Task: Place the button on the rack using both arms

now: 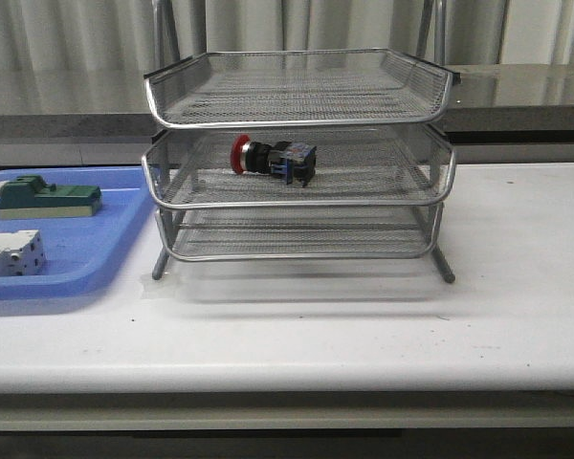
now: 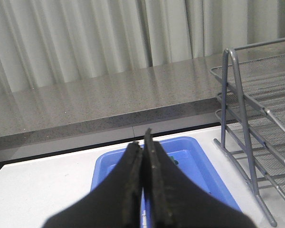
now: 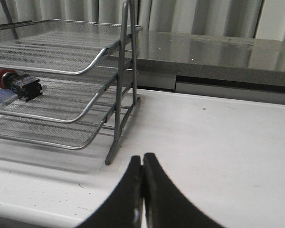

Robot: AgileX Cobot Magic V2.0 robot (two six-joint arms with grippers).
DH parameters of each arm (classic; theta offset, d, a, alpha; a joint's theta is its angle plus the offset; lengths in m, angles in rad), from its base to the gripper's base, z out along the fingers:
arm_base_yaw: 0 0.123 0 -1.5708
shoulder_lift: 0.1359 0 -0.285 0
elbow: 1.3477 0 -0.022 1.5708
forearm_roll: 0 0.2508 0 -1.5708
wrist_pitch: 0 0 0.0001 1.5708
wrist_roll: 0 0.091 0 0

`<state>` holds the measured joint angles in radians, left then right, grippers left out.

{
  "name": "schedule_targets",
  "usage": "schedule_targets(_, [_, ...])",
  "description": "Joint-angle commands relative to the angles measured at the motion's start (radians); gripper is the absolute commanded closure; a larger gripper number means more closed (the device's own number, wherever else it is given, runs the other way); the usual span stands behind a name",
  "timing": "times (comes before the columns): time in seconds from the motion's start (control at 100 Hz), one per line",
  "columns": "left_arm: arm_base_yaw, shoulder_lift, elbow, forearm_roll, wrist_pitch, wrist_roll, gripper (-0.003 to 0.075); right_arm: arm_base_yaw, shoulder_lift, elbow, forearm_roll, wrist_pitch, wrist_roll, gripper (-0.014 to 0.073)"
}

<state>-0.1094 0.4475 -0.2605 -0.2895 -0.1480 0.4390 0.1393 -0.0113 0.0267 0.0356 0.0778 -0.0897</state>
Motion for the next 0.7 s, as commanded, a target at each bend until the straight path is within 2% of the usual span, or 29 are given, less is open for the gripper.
schedule_targets(0.0, [0.004,0.003,-0.025,-0.005,-0.078,-0.006,0.0740,-0.008,-0.019,-0.016,-0.006,-0.085,-0.003,0.0663])
schedule_targets(0.17, [0.004,0.003,-0.010,0.007,-0.078,-0.006,0.0740,-0.008,-0.019,-0.016,-0.006,-0.085,-0.003,0.0663])
schedule_targets(0.27, [0.004,-0.001,0.004,0.075,-0.078,-0.006,0.0740,-0.008,-0.019,-0.016,-0.006,-0.085,-0.003,0.0663])
schedule_targets(0.45, [0.004,-0.048,0.006,0.094,-0.031,-0.016,0.0740,-0.008,-0.019,-0.016,-0.006,-0.085,-0.003,0.0663])
schedule_targets(0.54, [0.004,-0.081,0.010,0.194,-0.004,-0.118,0.0740,-0.008,-0.019,-0.016,-0.006,-0.085,-0.003,0.0663])
schedule_targets(0.64, [0.004,-0.125,0.020,0.371,0.041,-0.330,0.0740,-0.008,-0.019,-0.016,-0.006,-0.085,-0.003,0.0663])
schedule_targets(0.69, [0.004,-0.144,0.034,0.407,0.057,-0.403,0.0740,-0.008,-0.019,-0.016,-0.006,-0.085,-0.003,0.0663])
